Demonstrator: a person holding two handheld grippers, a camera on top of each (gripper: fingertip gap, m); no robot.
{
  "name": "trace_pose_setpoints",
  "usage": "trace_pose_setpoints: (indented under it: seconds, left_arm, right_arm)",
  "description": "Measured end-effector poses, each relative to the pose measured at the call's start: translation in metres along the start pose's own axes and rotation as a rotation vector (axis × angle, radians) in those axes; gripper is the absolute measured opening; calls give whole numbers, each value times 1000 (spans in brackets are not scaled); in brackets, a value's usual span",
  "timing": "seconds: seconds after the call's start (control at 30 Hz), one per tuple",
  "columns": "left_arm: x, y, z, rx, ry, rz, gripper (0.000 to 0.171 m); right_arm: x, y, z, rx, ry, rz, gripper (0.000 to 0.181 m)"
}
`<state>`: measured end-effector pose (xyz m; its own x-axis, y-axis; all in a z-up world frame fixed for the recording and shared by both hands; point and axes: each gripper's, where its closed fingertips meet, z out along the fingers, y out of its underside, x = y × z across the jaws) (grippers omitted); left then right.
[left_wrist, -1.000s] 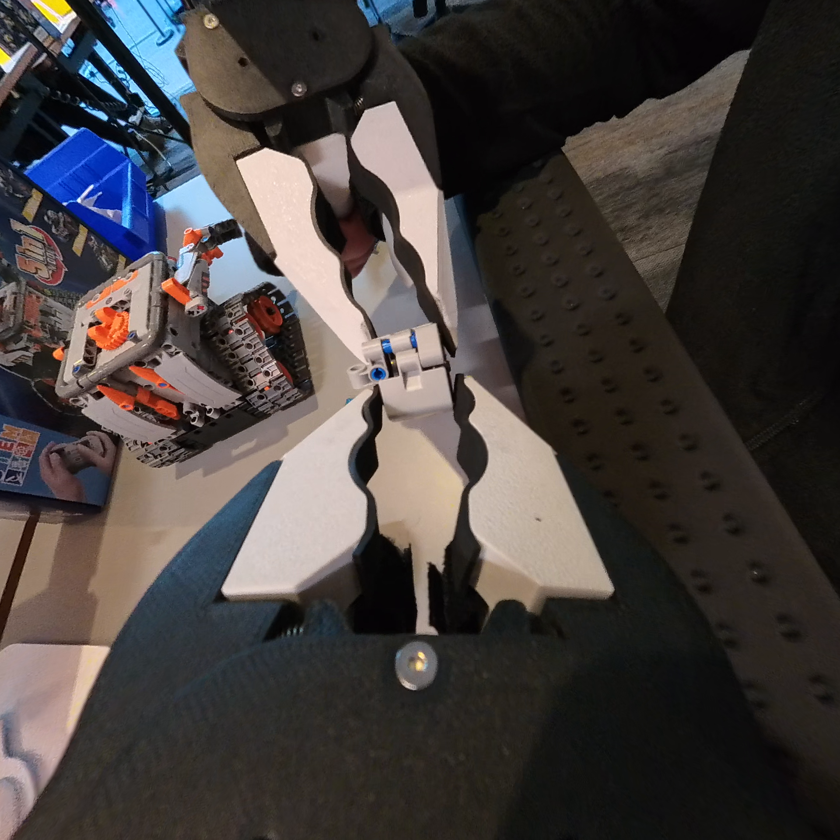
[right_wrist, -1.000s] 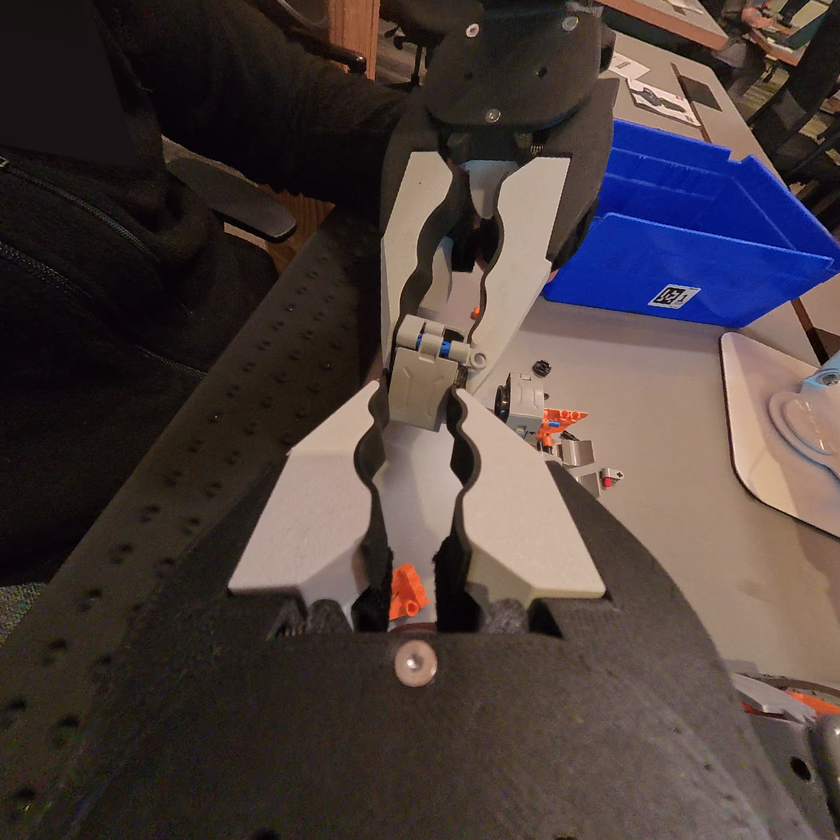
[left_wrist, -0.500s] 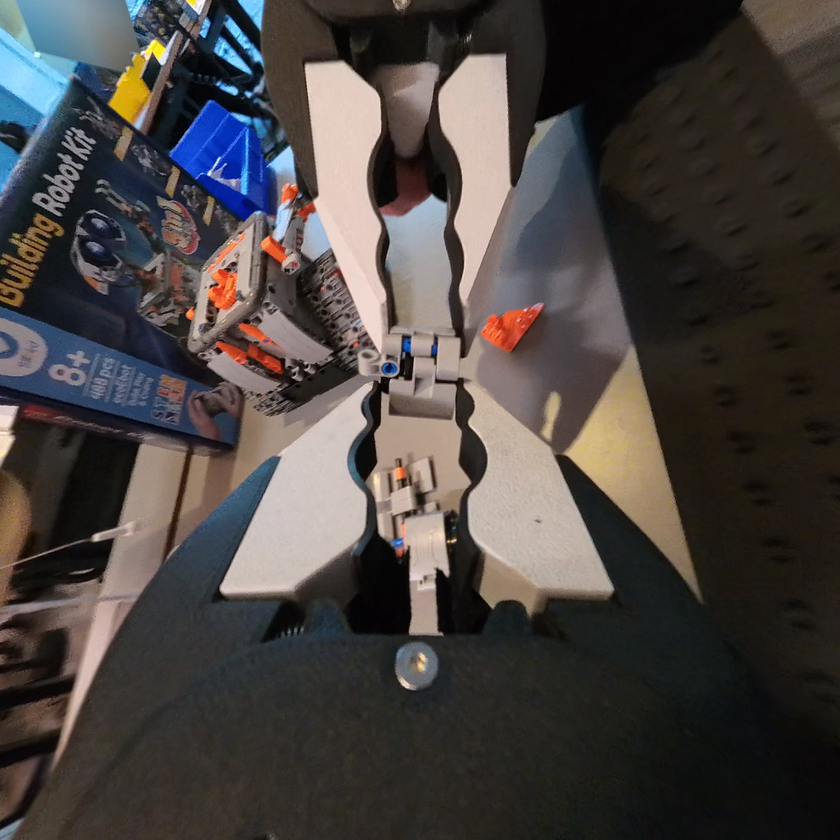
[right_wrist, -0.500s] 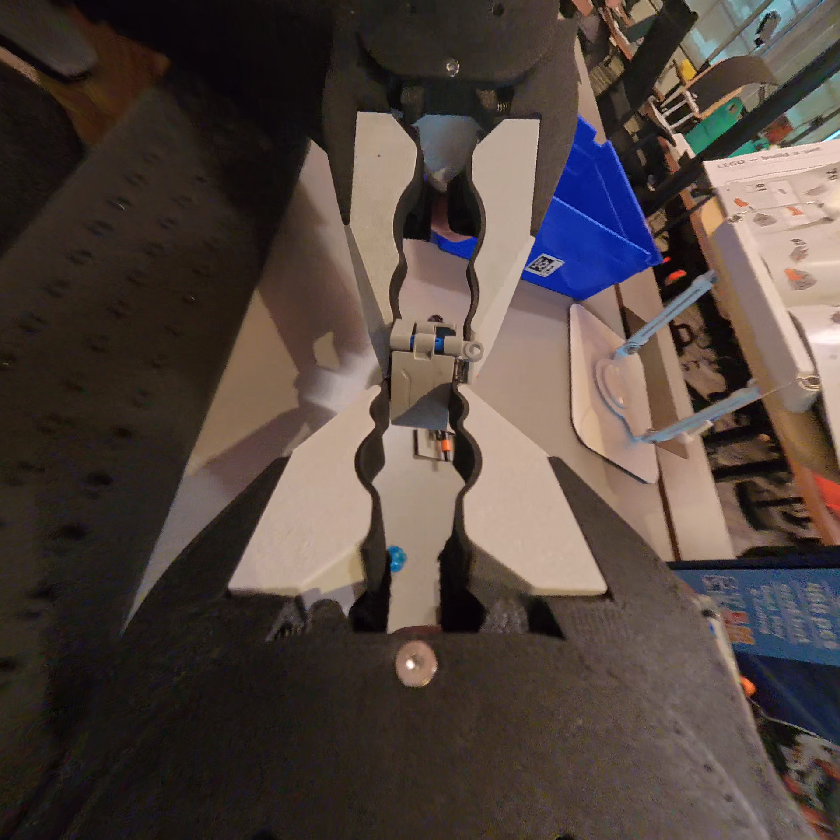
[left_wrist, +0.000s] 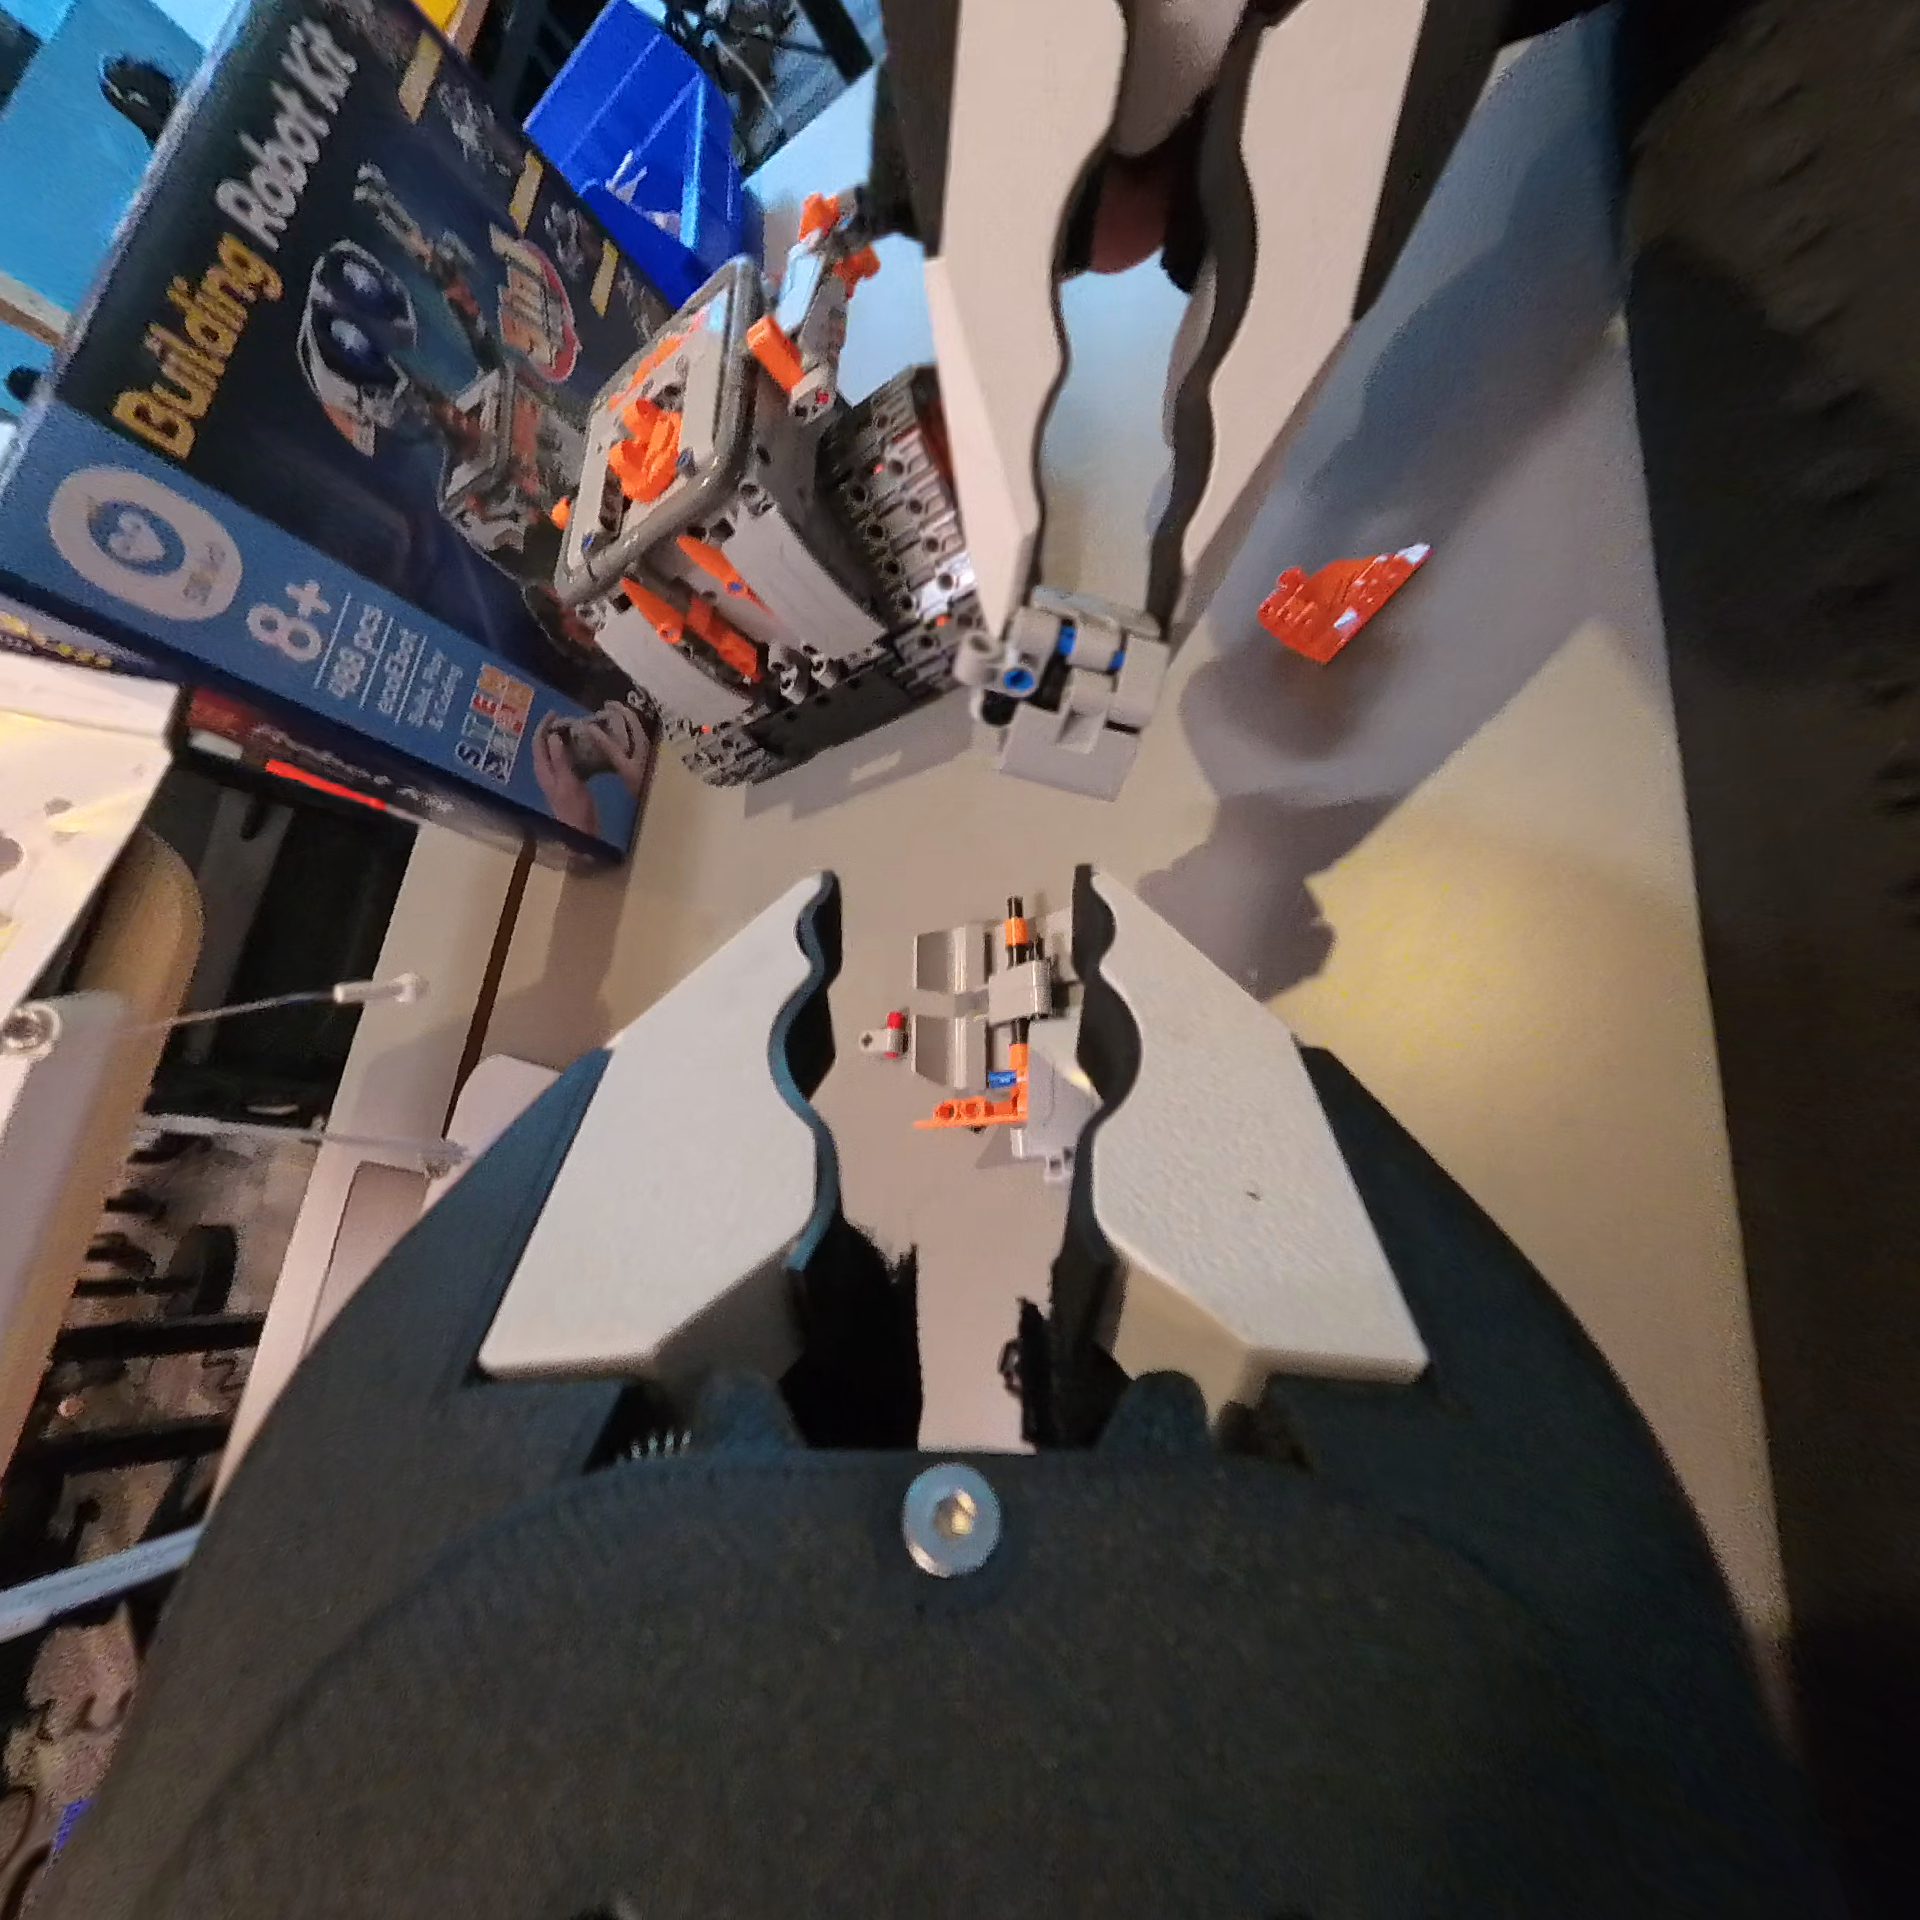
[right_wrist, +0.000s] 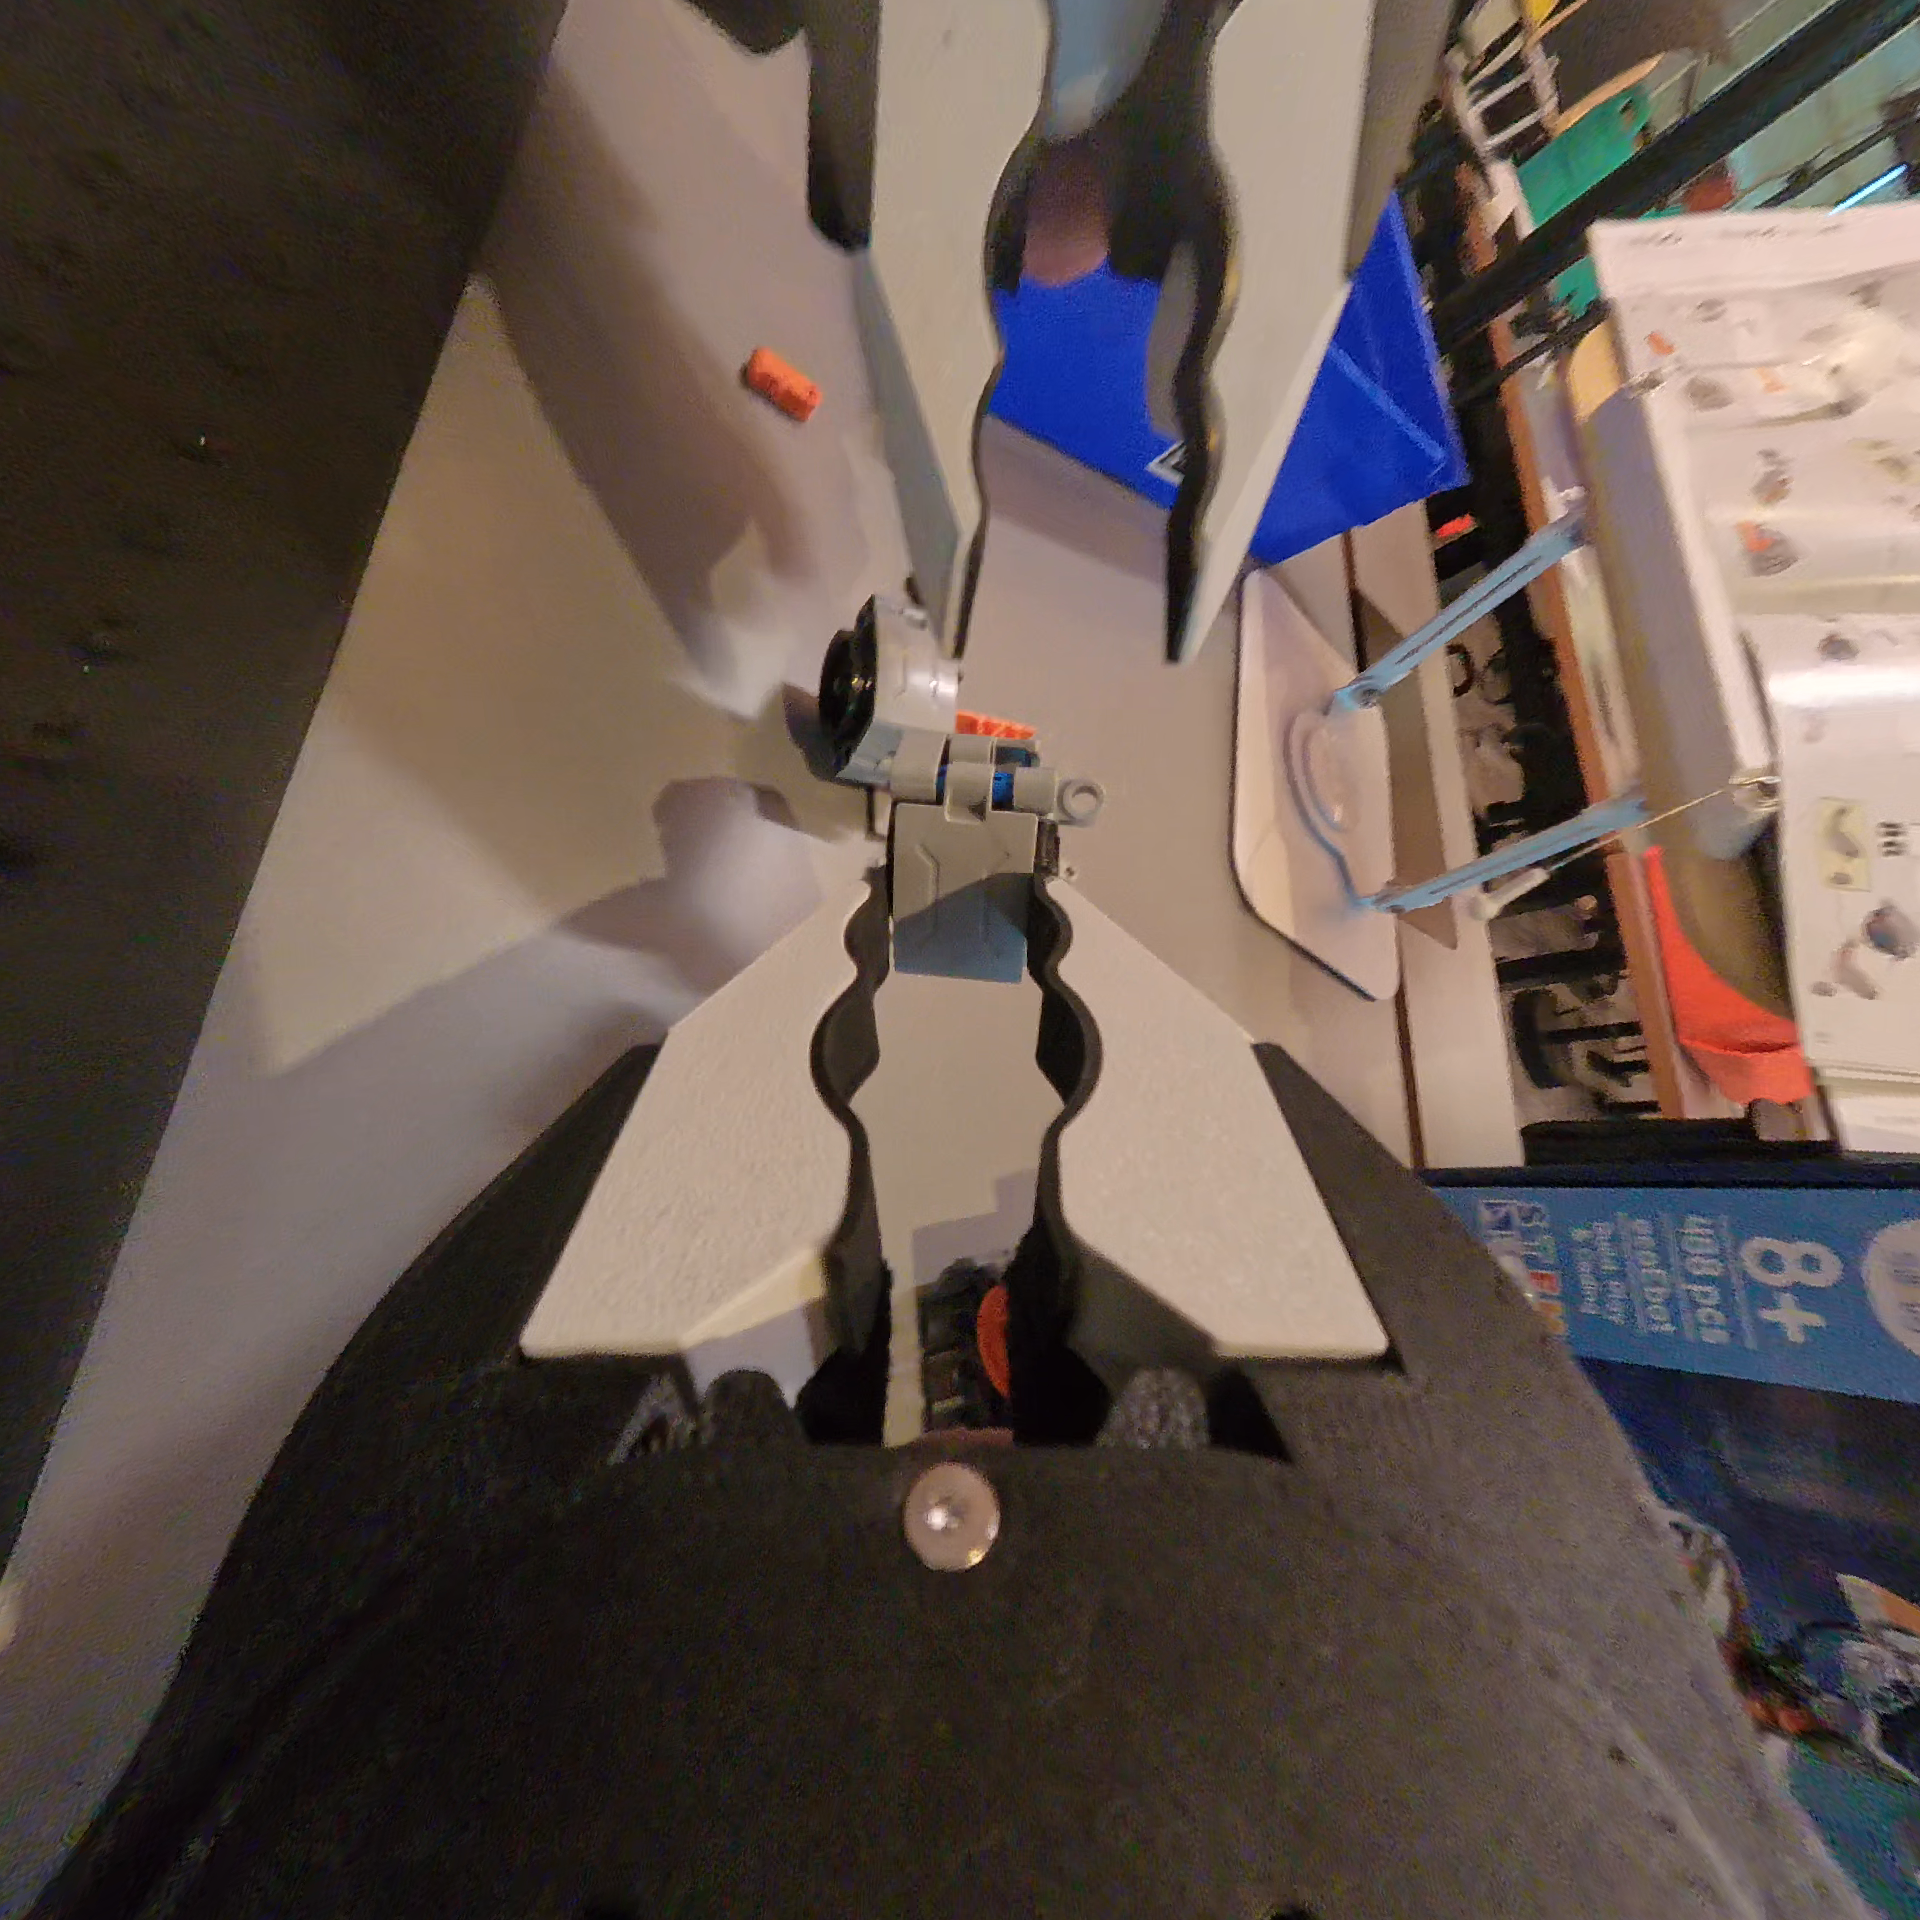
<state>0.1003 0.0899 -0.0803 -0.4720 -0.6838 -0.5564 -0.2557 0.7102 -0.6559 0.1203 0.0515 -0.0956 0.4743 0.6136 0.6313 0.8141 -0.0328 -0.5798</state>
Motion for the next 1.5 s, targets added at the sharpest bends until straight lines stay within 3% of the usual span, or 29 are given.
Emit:
trace_pose_setpoints:
  seconds: [0.27, 0.6, 0.83, 0.9, 1.2, 1.4, 1.5]
  left_arm:
    - [-1, 26, -3, -99, 43, -80, 47]
    - [27, 55, 2, -266, 177, -93, 51]
    - [35, 75, 10, -378, 187, -76, 49]
    - [36, 77, 12, -384, 190, -82, 38]
    - [38, 63, 9, -286, 278, -286, 38]
    - [39, 59, 10, -260, 304, -353, 37]
    - [40, 55, 10, -239, 314, -367, 37]
  right_arm:
    - [-14, 11, 12, -28, -95, 61, 23]
    - [-34, 15, 25, -6, -310, 361, 24]
    - [-42, 29, 33, -92, -351, 416, 23]
    - [-42, 29, 33, -93, -361, 441, 23]
    - [-42, 23, 29, -38, -464, 645, 24]
    - [-45, 29, 31, -84, -448, 603, 24]
    - [-45, 25, 31, -81, -429, 564, 33]
